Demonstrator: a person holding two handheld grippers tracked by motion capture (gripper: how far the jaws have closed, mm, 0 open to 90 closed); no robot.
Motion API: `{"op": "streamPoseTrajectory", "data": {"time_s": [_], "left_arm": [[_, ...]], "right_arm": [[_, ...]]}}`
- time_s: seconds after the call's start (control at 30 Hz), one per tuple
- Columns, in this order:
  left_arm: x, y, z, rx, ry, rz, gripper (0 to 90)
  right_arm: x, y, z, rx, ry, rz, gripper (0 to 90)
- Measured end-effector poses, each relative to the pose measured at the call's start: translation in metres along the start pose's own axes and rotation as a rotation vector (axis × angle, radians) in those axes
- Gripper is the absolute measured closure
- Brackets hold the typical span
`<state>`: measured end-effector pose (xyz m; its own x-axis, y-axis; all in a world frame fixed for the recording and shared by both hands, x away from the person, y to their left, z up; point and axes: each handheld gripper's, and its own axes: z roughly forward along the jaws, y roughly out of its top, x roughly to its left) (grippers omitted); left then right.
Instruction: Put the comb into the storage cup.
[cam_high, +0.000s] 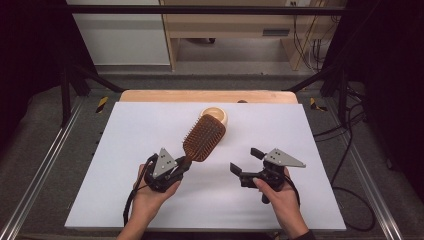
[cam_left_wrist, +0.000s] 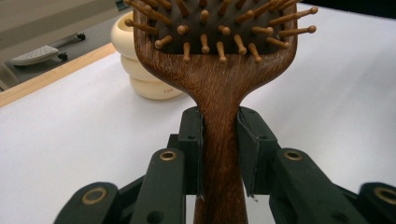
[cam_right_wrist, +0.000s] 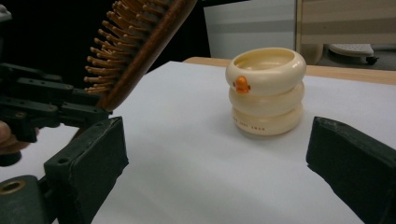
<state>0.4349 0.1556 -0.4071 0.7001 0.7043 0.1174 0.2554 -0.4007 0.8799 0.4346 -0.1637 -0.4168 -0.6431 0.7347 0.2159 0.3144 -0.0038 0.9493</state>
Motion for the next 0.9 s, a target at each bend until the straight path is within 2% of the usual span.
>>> {"op": "streamPoseTrajectory", "data": {"time_s": [0.27,0.5,0.73,0.9], "left_arm": [[0.011,0.002,0.001,-0.038,0.015,-0.022,72.6],[0.012,0.0,0.001,-0.041,0.021,-0.013,72.6],[0.011,0.003,-0.001,-0.072,0.029,-0.021,72.6],[0.008,0.004,-0.002,-0.085,0.031,-0.02,72.5]], "right_arm": [[0.003,0.025,0.008,-0.03,0.03,0.041,5.8],[0.009,0.03,0.015,-0.037,0.045,0.052,5.8],[0.017,0.035,0.02,-0.048,0.065,0.069,5.8],[0.018,0.037,0.022,-0.053,0.07,0.085,5.9]]}}
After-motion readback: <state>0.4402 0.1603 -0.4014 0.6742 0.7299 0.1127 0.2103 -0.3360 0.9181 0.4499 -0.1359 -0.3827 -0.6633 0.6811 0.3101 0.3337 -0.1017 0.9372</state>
